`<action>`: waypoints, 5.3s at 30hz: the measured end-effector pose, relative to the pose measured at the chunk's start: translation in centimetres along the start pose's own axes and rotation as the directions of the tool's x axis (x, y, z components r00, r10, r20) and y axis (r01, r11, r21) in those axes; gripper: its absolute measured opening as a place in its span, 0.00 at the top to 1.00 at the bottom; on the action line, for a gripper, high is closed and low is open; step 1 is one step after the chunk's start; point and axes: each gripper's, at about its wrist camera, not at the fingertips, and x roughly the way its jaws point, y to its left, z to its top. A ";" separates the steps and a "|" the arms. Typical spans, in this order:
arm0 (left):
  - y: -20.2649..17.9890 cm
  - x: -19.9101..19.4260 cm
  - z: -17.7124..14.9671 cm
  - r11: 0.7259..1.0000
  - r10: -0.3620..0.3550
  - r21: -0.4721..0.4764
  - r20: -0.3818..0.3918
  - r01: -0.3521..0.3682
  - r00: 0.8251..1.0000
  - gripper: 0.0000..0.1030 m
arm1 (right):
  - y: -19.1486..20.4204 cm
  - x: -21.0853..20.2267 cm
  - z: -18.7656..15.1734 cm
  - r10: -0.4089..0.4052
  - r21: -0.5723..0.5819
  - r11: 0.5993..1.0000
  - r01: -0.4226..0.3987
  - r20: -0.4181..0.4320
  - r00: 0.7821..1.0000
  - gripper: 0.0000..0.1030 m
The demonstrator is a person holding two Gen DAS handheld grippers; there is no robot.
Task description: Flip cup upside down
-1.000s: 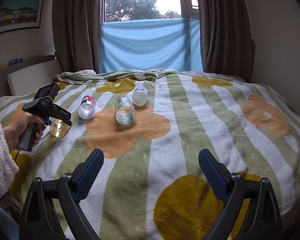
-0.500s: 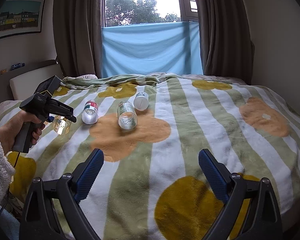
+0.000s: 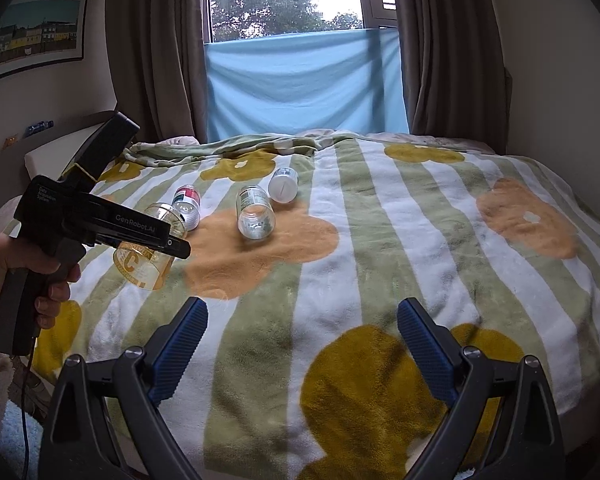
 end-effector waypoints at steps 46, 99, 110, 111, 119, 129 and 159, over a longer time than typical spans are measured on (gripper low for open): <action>4.1 -9.4 -8.6 0.998 0.038 -0.053 0.171 -0.030 0.985 0.00 | 0.8 5.0 10.7 0.309 0.036 0.950 -0.311 -0.260 0.915 0.08; 11.0 -3.7 -16.3 0.965 -0.052 -0.238 0.242 0.111 0.969 0.00 | 12.9 15.4 4.3 0.150 -0.250 0.957 -0.148 -0.009 0.989 0.45; 11.6 -3.4 -16.3 0.959 -0.060 -0.254 0.247 0.124 0.967 0.00 | 12.8 15.7 2.1 0.151 -0.240 0.960 -0.144 0.013 0.988 0.45; 11.6 -3.4 -16.3 0.958 -0.062 -0.256 0.248 0.127 0.967 0.00 | 12.9 15.6 1.9 0.149 -0.252 0.957 -0.142 0.012 0.989 0.45; 11.4 -3.3 -16.3 0.963 -0.057 -0.243 0.247 0.119 0.967 0.00 | 12.8 14.8 1.4 0.163 -0.256 0.955 -0.149 0.034 0.986 0.41; 10.9 -3.3 -16.2 0.969 -0.044 -0.225 0.248 0.102 0.968 0.00 | 11.8 13.6 1.3 0.242 -0.191 0.956 -0.223 0.083 0.967 0.00; 2.2 -23.0 -15.4 0.973 0.227 -0.129 0.656 -0.189 0.720 0.00 | 8.7 -8.6 7.5 -0.004 -0.112 0.993 0.030 0.228 0.974 0.00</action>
